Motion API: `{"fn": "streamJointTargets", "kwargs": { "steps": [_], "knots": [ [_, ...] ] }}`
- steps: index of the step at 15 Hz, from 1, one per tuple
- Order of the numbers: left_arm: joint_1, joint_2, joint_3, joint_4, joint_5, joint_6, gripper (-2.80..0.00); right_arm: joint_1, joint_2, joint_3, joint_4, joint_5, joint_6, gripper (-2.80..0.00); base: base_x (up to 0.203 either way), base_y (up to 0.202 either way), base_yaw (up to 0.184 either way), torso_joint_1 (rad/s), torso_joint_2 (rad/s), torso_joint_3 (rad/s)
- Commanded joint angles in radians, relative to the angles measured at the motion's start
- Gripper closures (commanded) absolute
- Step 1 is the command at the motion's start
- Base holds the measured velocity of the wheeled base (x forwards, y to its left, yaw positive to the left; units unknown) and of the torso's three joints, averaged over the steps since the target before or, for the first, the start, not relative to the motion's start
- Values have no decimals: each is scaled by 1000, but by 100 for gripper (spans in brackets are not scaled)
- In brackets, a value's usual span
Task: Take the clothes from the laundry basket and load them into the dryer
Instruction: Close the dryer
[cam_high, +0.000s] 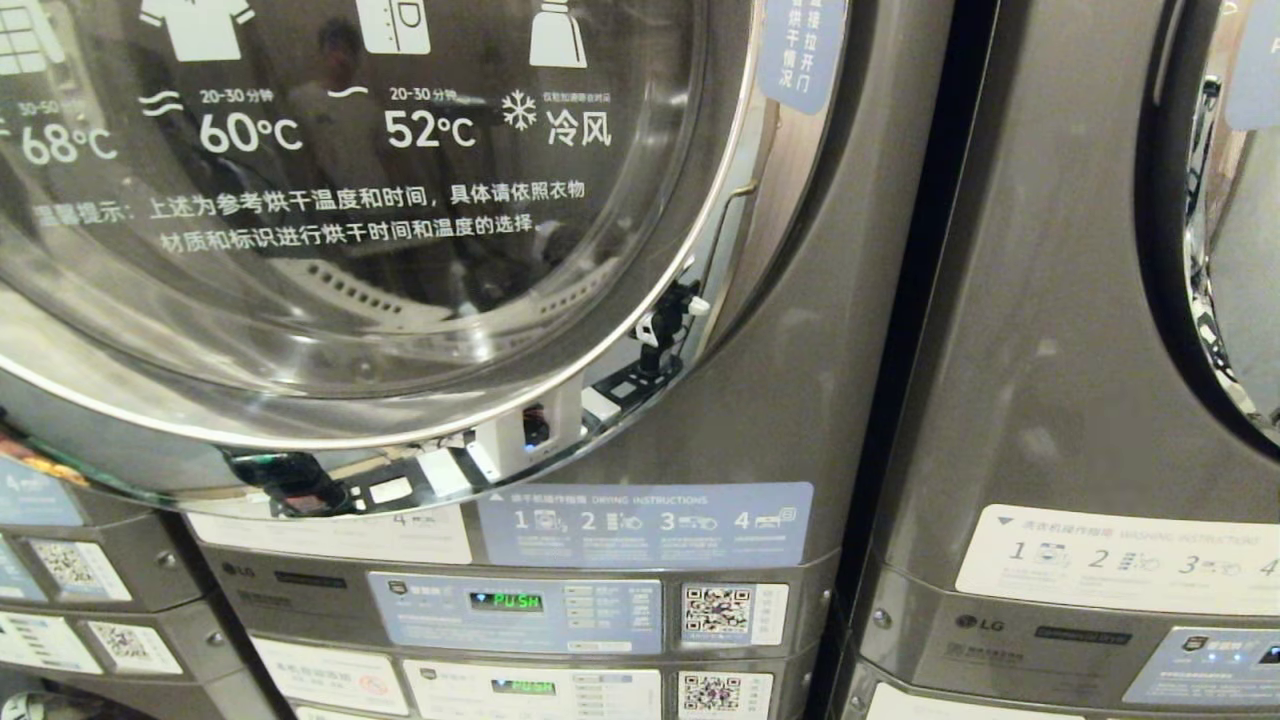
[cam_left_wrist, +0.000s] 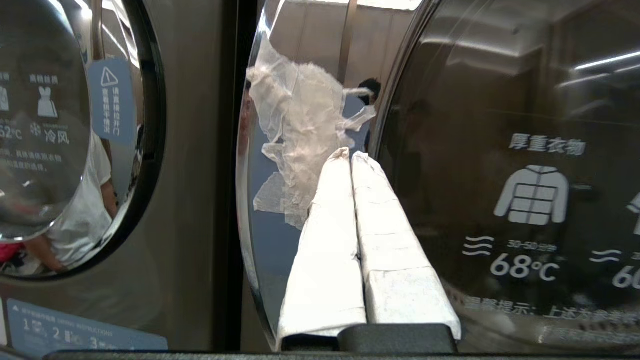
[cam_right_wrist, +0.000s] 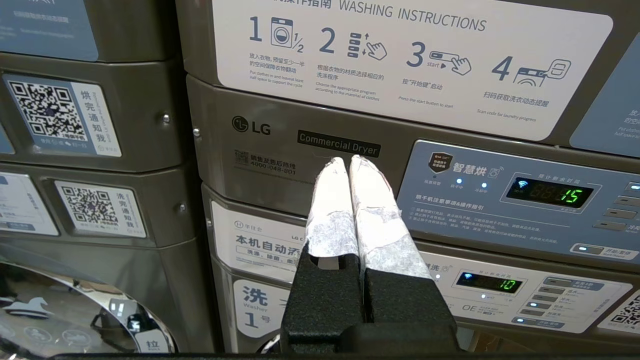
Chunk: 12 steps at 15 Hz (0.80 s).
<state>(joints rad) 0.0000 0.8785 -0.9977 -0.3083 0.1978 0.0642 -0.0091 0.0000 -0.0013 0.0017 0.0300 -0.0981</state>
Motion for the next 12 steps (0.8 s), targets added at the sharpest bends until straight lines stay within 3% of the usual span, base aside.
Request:
{"fn": "streamJointTargets", "kwargs": {
  "steps": [1,5,9,12],
  "knots": [
    [0,51,-2,-3,14,-7,0,0,0,0,0,1,-2,0,0,0,0,0,0,0],
    [25,115,-2,-7,46,-60,0,0,0,1,0,1,0,0,0,0,0,0,0,0],
    [77,223,-9,-117,36,-83,0,0,-1,0,0,1,1,0,0,0,0,0,0,0],
    [78,271,-21,-127,-39,-162,0,0,-2,0,0,1,1,0,0,0,0,0,0,0]
  ]
}}
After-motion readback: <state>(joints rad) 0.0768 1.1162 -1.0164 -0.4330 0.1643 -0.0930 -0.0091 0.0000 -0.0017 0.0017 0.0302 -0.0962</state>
